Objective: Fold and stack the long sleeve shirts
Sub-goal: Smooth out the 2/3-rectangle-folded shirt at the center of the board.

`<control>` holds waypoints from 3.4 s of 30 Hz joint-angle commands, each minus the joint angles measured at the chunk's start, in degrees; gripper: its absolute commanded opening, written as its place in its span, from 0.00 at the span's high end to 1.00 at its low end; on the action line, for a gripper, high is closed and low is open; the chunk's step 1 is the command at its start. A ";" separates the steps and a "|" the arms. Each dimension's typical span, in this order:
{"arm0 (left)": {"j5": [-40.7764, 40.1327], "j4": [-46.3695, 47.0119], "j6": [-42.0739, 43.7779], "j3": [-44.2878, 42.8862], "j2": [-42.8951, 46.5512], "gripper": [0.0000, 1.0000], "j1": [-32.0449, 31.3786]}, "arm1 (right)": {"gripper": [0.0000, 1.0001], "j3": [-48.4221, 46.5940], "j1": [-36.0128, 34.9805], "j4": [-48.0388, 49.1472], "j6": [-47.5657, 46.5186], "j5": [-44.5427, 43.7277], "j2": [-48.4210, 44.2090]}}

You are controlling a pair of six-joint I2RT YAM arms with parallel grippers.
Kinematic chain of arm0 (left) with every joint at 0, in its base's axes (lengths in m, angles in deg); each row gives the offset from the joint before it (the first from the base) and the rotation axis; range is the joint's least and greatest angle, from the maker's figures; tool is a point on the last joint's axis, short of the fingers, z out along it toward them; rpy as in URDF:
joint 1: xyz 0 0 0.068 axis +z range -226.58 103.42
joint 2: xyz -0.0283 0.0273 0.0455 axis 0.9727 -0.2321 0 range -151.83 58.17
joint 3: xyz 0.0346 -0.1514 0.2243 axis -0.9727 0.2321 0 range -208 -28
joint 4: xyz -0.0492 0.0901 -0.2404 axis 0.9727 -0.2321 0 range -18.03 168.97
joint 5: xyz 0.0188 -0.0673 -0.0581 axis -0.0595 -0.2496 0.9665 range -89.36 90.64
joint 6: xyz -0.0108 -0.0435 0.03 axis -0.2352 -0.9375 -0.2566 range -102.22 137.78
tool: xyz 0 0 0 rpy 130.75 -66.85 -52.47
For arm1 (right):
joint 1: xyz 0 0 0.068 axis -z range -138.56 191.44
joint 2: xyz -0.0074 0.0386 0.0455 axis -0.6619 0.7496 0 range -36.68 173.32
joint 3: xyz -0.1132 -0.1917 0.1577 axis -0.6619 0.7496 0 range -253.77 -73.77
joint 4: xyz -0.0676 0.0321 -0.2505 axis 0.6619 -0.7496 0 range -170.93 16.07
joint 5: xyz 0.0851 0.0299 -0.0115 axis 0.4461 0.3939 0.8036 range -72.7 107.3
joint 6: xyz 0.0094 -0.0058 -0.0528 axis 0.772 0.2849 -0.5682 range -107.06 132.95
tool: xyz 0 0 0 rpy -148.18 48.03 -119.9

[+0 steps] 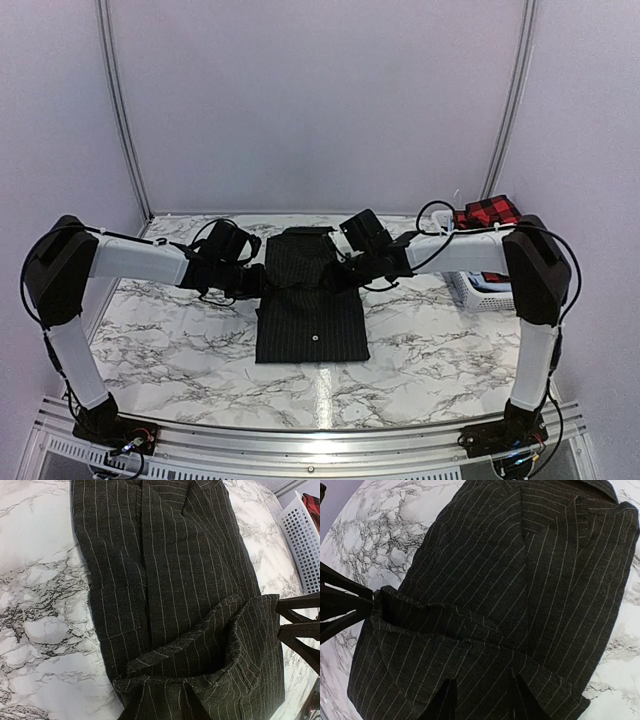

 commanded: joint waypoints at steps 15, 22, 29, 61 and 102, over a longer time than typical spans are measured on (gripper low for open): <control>0.61 -3.96 0.70 -5.49 -6.59 0.76 1.09 | 0.67 -7.66 -1.17 0.31 0.30 4.80 8.71; 1.04 -3.98 0.62 -5.73 -7.46 0.76 1.09 | 0.67 -7.41 -2.11 -0.07 0.56 2.53 8.01; 1.09 -4.11 0.70 -6.79 -8.06 0.77 1.09 | 0.72 -7.61 -3.26 -1.22 0.91 -0.98 7.29; 0.03 -5.27 1.57 -7.72 -7.84 0.77 1.35 | 1.00 -4.89 -1.58 0.09 1.69 -5.48 4.54; 1.17 -5.39 1.52 -8.50 -8.97 0.78 1.44 | 1.00 -5.70 -3.35 2.24 3.41 2.53 4.33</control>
